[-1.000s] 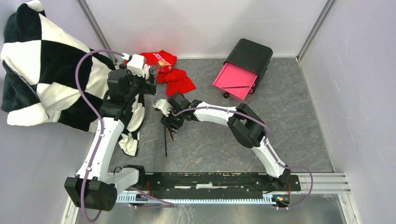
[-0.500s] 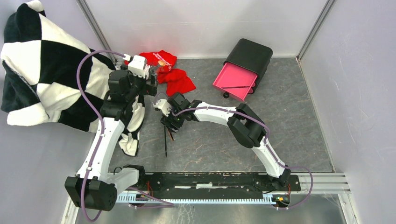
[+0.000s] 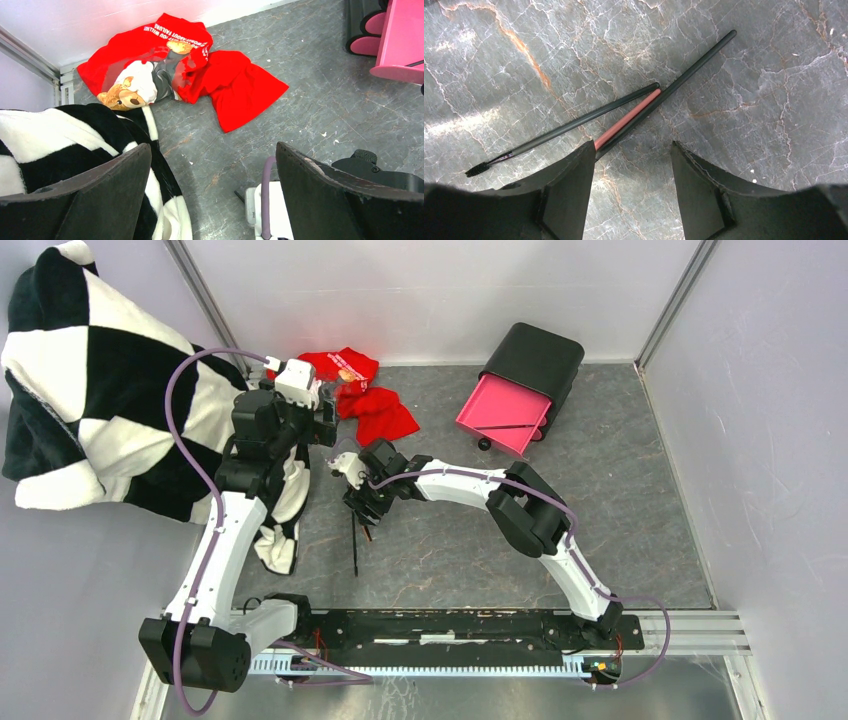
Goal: Organize the makeup
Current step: Pick up the makeup tool from the center of the board.
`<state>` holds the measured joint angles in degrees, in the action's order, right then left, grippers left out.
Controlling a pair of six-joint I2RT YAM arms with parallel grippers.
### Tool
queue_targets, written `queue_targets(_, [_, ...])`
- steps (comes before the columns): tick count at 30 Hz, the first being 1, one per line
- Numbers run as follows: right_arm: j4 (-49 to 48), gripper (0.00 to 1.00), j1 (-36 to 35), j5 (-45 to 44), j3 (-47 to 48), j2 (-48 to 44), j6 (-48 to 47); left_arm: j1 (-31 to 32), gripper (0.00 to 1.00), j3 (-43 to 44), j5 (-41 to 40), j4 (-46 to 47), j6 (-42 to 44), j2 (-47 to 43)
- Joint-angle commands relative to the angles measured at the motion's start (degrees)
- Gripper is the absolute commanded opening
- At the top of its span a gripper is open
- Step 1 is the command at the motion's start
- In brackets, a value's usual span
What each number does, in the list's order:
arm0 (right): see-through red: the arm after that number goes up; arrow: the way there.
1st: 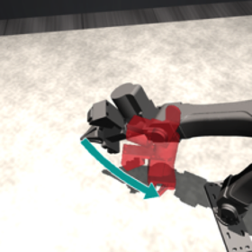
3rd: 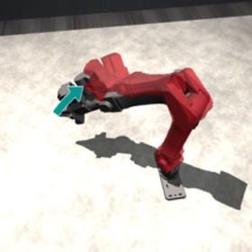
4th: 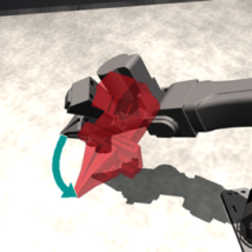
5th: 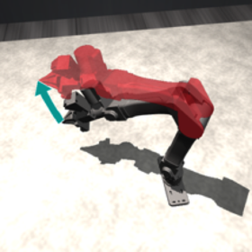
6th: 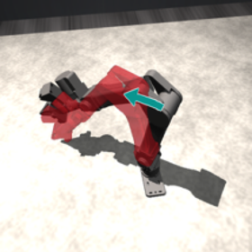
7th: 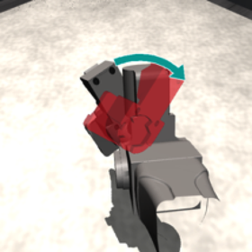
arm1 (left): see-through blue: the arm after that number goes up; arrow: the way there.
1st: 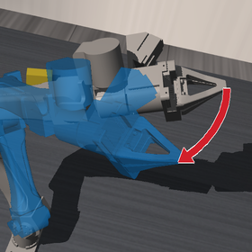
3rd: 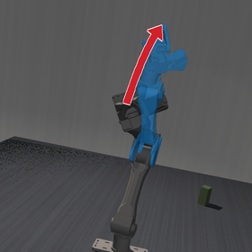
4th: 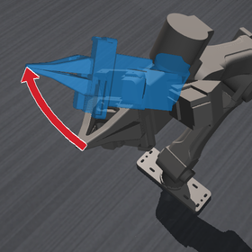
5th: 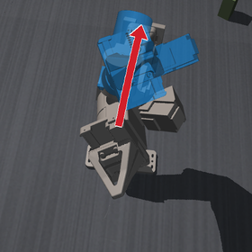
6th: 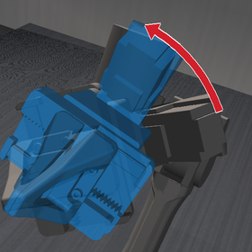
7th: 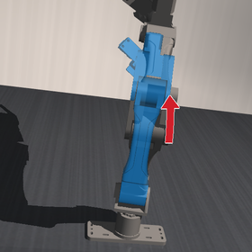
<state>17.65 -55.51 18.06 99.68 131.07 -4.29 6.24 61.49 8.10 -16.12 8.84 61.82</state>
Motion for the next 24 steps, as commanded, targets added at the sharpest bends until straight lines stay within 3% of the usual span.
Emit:
queue_targets(1, [-1.17,0.63,-0.17,-1.01,-0.59,-0.56,0.51,-0.18,1.0,-0.06,1.41,1.93,-0.76,-0.5])
queue_targets(24, [-1.47,0.58,-1.05,-8.24,-4.73,-1.28,-1.06,-0.18,1.0,-0.15,1.3,1.93,-0.41,-0.04])
